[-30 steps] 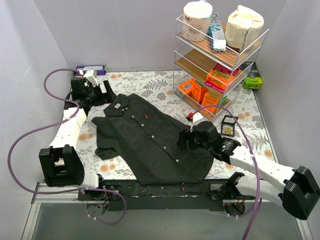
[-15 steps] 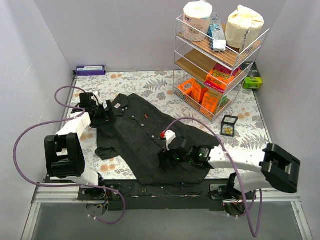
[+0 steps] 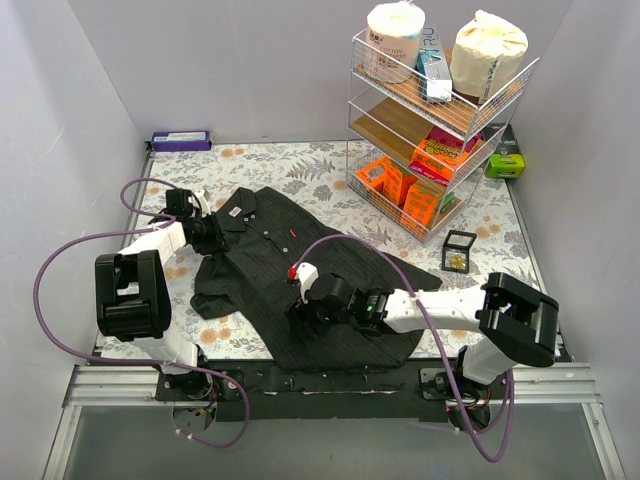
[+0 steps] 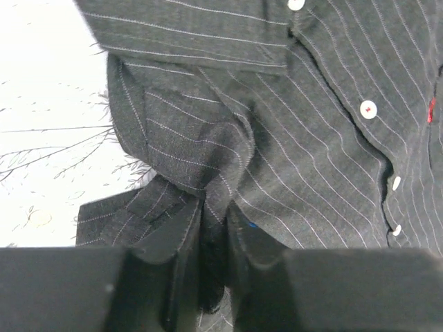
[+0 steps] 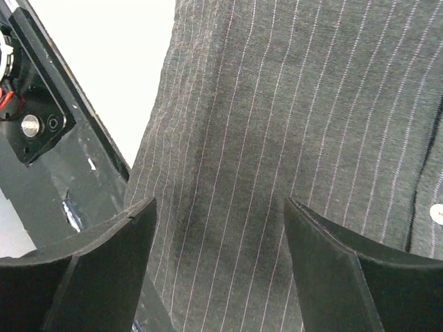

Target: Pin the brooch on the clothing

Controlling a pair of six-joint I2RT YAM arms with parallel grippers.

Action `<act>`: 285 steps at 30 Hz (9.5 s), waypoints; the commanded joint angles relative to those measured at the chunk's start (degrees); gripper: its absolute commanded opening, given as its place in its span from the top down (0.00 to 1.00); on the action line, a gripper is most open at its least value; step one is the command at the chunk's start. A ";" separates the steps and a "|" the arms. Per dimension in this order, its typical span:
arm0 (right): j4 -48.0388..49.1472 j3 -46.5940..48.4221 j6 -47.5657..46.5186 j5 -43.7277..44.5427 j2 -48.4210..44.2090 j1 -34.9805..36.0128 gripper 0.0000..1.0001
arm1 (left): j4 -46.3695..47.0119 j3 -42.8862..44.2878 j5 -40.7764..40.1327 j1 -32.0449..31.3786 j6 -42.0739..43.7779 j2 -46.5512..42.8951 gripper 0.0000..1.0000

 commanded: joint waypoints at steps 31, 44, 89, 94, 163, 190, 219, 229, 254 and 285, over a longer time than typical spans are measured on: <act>-6.19 -5.35 -2.51 6.60 -10.10 -27.80 0.99 | 5.95 16.77 -2.68 -15.47 -3.22 -4.66 0.02; -1.10 -6.76 -2.95 0.01 -9.83 -31.23 0.99 | -5.56 -11.66 -10.16 -14.42 -20.98 -29.57 0.02; 0.75 -8.69 -2.77 -1.23 -11.95 -32.28 0.99 | 12.09 -36.96 -3.15 -0.27 -45.24 -34.75 0.55; 0.49 -8.61 -2.95 -0.96 -11.94 -32.28 0.99 | 17.20 -35.13 -0.49 -0.36 -43.32 -32.81 1.00; -4.77 10.82 -2.24 -2.98 2.74 -2.48 0.39 | 14.92 -0.06 16.03 -2.72 -12.90 3.40 0.14; -4.26 23.82 -20.35 -14.32 17.58 -39.32 0.24 | 13.16 0.56 7.77 -4.40 -8.24 -3.63 1.00; -12.78 35.60 -20.26 -14.33 28.23 -39.84 0.99 | 12.19 -0.23 -1.45 -3.26 -6.75 -9.96 1.00; -13.84 33.50 -18.68 -9.14 11.81 -35.81 0.99 | 9.29 1.88 0.82 -2.11 -6.83 -5.66 1.00; -16.29 18.40 -8.75 13.27 -5.43 -7.22 0.18 | 18.35 -3.75 18.40 -10.45 -6.13 -13.66 0.02; -11.55 7.76 -6.82 8.80 8.10 -28.06 0.43 | 3.94 14.01 -1.98 -32.17 0.55 4.89 0.02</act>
